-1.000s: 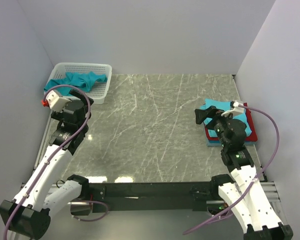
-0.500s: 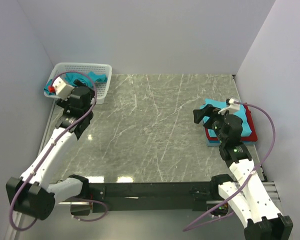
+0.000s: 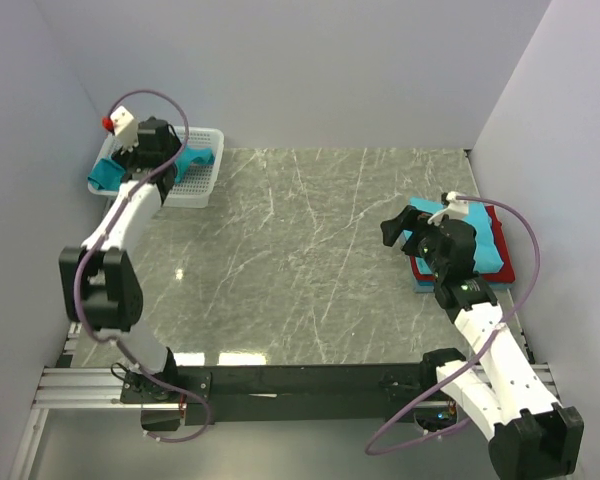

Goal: Fold and stack the t-shirts
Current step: Grab the tshirt from the pile

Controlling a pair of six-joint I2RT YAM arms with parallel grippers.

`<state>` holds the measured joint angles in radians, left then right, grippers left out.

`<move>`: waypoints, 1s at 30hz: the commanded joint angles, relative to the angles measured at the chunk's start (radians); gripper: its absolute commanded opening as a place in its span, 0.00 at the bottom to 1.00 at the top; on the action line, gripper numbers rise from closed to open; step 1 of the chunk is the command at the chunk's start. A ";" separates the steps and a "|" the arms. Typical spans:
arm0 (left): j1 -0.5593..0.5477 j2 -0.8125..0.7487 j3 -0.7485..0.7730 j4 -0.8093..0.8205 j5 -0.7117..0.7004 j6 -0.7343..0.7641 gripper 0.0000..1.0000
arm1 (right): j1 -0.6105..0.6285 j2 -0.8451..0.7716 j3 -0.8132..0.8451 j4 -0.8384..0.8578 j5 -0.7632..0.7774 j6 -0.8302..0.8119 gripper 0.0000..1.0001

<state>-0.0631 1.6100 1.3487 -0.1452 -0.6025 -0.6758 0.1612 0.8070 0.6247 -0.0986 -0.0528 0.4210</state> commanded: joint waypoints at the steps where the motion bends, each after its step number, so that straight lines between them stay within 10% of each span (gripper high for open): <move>1: 0.049 0.115 0.159 -0.039 0.110 0.024 0.87 | 0.004 0.014 0.043 0.000 0.001 -0.019 1.00; 8: 0.250 0.341 0.345 -0.019 0.628 -0.099 0.63 | 0.006 0.027 0.040 0.002 0.077 -0.013 1.00; 30: 0.230 0.705 0.717 -0.132 0.488 0.106 0.61 | 0.004 0.115 0.069 -0.018 0.131 -0.021 1.00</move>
<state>0.1932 2.2570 2.0178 -0.2462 -0.1036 -0.6594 0.1612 0.9192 0.6376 -0.1284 0.0544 0.4171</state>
